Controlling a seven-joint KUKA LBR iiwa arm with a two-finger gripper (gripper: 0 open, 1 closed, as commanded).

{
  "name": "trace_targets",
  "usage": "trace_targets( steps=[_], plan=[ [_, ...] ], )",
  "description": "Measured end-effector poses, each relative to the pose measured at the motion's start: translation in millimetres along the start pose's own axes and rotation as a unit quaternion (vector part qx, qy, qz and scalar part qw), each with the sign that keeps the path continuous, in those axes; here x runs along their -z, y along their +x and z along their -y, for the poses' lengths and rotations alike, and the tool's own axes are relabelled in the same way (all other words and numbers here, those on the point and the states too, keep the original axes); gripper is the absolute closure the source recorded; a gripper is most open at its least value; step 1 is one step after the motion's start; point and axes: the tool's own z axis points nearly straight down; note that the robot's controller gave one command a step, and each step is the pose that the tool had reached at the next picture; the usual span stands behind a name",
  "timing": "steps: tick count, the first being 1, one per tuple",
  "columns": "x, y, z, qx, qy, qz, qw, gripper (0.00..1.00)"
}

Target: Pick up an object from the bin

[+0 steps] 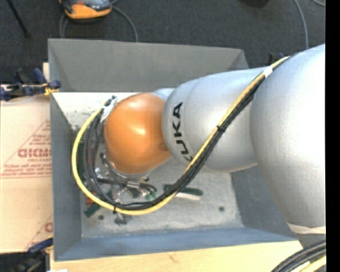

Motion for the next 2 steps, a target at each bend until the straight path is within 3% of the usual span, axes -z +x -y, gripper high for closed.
trace_targets(
  steps=[1, 2],
  plan=[
    [-52, -11.0, -4, 0.157, 0.001, 0.0018, 0.9876, 0.00],
    [-70, -29.5, 3, 0.119, -0.001, 0.0019, 0.9929, 1.00]
  ],
)
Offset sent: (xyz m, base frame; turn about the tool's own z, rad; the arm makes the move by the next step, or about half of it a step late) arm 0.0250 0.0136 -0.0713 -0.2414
